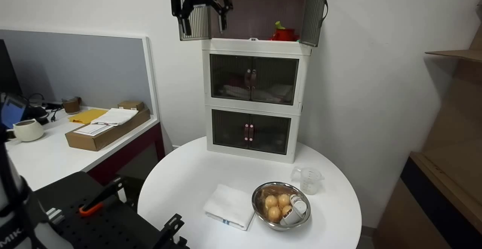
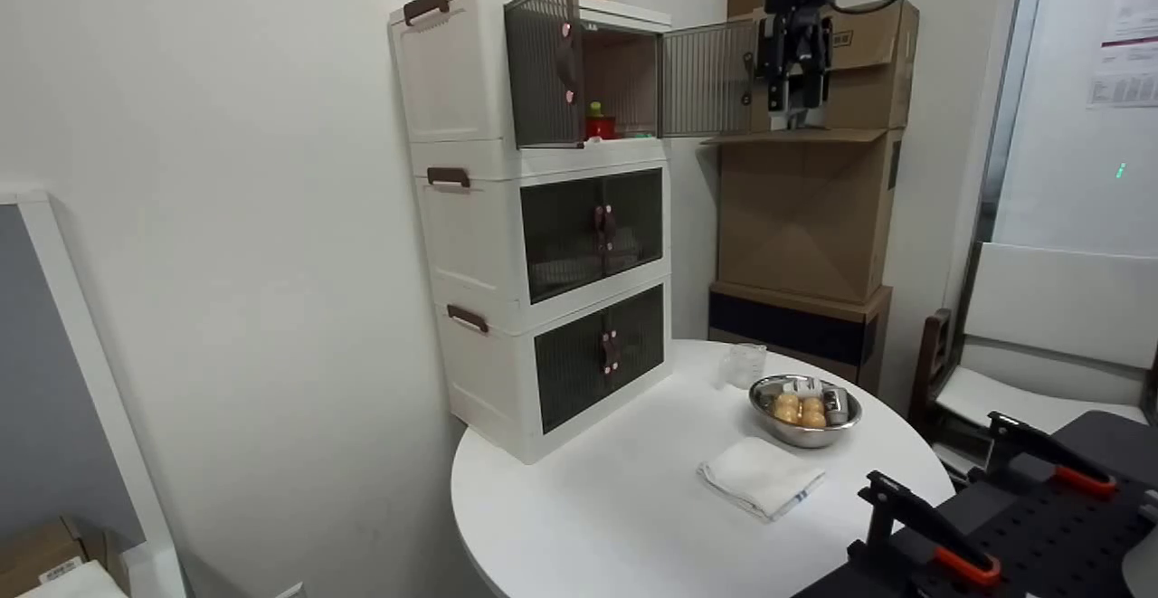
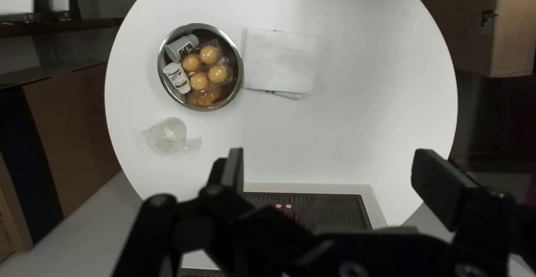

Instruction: Put the silver bowl in the top cabinet door

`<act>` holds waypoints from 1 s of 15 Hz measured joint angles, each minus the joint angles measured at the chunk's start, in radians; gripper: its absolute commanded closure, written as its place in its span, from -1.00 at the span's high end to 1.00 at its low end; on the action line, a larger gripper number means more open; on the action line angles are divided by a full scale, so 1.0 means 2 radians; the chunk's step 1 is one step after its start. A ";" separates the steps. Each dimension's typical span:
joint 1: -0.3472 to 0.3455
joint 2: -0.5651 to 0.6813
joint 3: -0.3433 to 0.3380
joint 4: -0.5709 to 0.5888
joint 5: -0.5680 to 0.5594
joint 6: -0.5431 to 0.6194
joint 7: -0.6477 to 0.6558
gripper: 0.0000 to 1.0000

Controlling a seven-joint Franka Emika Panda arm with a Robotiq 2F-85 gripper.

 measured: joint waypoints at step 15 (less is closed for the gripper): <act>-0.059 0.200 -0.063 -0.027 -0.081 0.240 -0.040 1.00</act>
